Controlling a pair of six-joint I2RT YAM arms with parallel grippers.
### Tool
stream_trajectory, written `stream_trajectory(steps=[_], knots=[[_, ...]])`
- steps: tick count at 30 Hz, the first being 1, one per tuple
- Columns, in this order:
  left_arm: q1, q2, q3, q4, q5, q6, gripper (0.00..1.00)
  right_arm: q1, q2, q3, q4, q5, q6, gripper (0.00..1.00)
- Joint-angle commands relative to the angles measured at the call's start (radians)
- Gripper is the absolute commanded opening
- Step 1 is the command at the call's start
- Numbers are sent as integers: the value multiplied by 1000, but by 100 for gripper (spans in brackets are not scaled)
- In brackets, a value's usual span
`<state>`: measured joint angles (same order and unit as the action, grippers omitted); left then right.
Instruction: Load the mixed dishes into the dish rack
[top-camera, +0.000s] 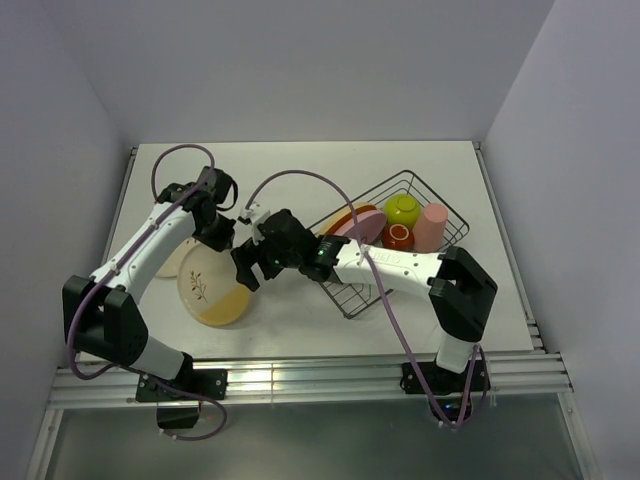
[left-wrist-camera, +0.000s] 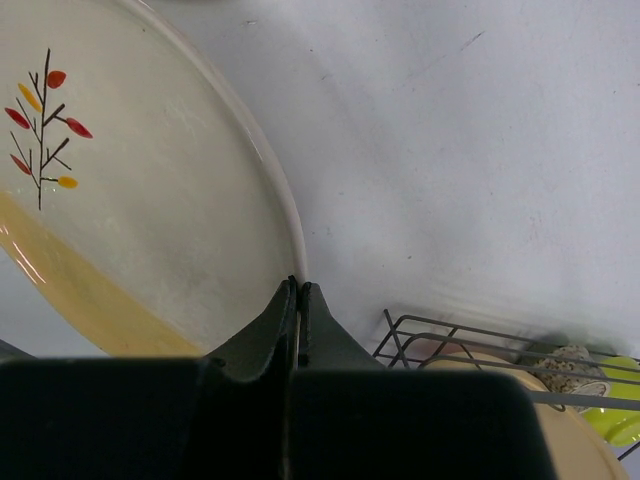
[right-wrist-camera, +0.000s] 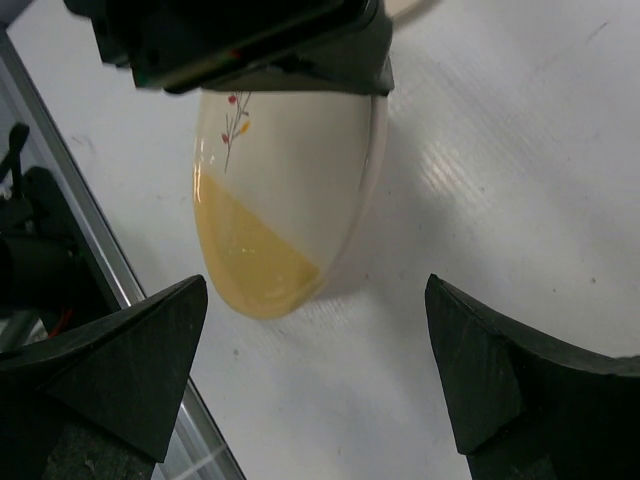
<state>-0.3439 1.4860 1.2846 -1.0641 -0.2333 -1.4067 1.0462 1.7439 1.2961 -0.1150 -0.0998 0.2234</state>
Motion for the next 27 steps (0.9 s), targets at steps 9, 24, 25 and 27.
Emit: stream_trajectory(steps=[9,24,25,27], knots=[[-4,-76,2,3,12,18,0,-14,95,-24,241,-24,112,94],[-4,-104,4,6,32,20,0,-18,147,-87,436,-117,208,70],[-4,-105,-2,10,37,21,0,-18,154,-92,452,-118,217,68],[-4,-112,-5,13,42,20,0,-18,166,-92,460,-126,235,63]])
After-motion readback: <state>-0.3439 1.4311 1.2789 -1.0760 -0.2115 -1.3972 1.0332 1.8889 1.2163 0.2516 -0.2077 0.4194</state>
